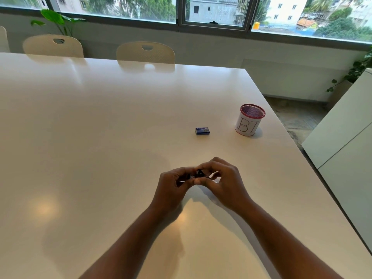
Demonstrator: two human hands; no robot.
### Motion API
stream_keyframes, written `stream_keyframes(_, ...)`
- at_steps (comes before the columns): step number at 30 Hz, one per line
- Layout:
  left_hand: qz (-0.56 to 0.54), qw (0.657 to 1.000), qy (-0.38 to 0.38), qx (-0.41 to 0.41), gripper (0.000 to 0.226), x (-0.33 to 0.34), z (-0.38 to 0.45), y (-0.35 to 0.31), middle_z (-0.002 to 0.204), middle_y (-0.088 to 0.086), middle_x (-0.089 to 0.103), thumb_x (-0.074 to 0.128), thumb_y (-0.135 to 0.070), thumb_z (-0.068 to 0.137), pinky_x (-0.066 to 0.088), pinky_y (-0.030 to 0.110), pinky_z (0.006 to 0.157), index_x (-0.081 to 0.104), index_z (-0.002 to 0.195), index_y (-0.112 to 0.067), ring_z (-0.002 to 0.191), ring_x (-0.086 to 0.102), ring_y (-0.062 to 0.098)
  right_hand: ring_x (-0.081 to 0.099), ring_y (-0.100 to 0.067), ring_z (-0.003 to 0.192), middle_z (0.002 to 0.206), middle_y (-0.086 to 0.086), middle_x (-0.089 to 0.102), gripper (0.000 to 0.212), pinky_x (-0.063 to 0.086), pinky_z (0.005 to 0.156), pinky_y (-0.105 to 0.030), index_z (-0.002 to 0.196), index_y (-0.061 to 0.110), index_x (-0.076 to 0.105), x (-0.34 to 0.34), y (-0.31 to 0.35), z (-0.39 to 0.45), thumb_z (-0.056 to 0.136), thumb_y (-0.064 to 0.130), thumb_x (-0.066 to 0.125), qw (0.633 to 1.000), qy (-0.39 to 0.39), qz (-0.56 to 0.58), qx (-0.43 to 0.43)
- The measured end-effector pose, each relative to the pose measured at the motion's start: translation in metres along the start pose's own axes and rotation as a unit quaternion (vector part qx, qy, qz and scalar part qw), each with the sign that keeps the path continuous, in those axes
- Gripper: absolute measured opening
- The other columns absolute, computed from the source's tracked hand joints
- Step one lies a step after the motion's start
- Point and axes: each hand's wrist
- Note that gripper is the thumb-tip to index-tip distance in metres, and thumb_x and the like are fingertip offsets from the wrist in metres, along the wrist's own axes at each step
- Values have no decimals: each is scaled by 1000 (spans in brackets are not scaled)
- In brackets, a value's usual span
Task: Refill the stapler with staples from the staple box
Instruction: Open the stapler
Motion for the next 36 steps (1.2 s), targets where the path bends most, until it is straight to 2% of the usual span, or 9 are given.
stream_keyframes(4, 38, 999, -17, 18, 24, -2, 2, -2, 92, -6, 83, 80, -3, 87, 57, 16, 78, 82, 102, -21, 88, 79, 9, 71, -14, 84, 92, 11, 73, 29, 63, 71, -34, 102, 25, 80, -2, 2, 3, 76, 33, 89, 999, 4, 41, 29)
stream_keyframes(10, 91, 995, -23, 38, 20, -3, -1, -2, 89, -1, 82, 80, -2, 89, 64, 30, 79, 79, 100, -19, 83, 80, 11, 71, -14, 79, 91, 9, 73, 27, 61, 71, -37, 105, 21, 80, 1, 2, 1, 80, 27, 89, 999, -12, 34, 15)
stream_keyframes(18, 107, 992, -35, 58, 24, 0, -5, -7, 87, -1, 82, 80, 2, 87, 66, 36, 79, 80, 99, -19, 81, 80, 12, 65, -7, 77, 93, 7, 71, 24, 53, 71, -13, 106, 15, 75, 1, 4, -3, 87, 27, 82, 998, -10, -53, -45)
stream_keyframes(20, 113, 991, -42, 61, 21, 0, -5, -7, 86, 0, 82, 81, 2, 87, 66, 35, 78, 81, 98, -16, 80, 80, 12, 65, -6, 78, 93, 6, 72, 22, 54, 73, -14, 107, 15, 73, 1, 4, -3, 88, 24, 81, 997, -2, -60, -45)
stream_keyframes(24, 88, 993, -76, 13, 13, 0, -4, -3, 83, 0, 82, 81, 2, 87, 66, 33, 77, 83, 94, -8, 77, 80, 15, 76, -9, 83, 88, 5, 78, 23, 63, 79, -32, 102, 19, 69, -11, -1, -1, 88, 4, 78, 995, -53, 67, 60)
stream_keyframes(28, 58, 996, -61, -18, 16, 2, -3, -3, 84, -1, 82, 79, 1, 89, 62, 22, 74, 83, 95, -13, 77, 80, 14, 79, -16, 89, 91, -1, 80, 24, 63, 86, -37, 102, 25, 64, -19, -7, -8, 91, 6, 75, 980, -77, 141, 116)
stream_keyframes(30, 60, 996, -52, -27, 15, 0, -2, -2, 85, 0, 83, 78, 0, 90, 62, 24, 75, 82, 97, -12, 79, 80, 15, 79, -20, 91, 91, -4, 79, 19, 62, 87, -35, 104, 22, 63, -21, -11, -13, 92, 9, 72, 967, -99, 195, 128)
stream_keyframes(33, 74, 996, -37, -38, 16, -2, -1, 0, 90, -1, 83, 77, -2, 91, 65, 35, 79, 81, 101, -14, 84, 80, 17, 78, -21, 94, 98, -4, 80, 20, 61, 85, -27, 109, 15, 61, -30, -22, -20, 97, 0, 65, 952, -128, 240, 141)
stream_keyframes(36, 69, 997, -19, -40, 24, -4, 0, 1, 99, -4, 83, 77, -1, 91, 64, 32, 85, 79, 108, -18, 93, 80, 14, 77, -17, 99, 101, 0, 81, 28, 61, 86, -25, 116, 17, 62, -42, -34, -28, 97, -4, 63, 950, -137, 221, 170)
Point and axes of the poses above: each hand's wrist, its own z-axis towards the middle knuckle, its own x-axis out of the palm, y = z × x
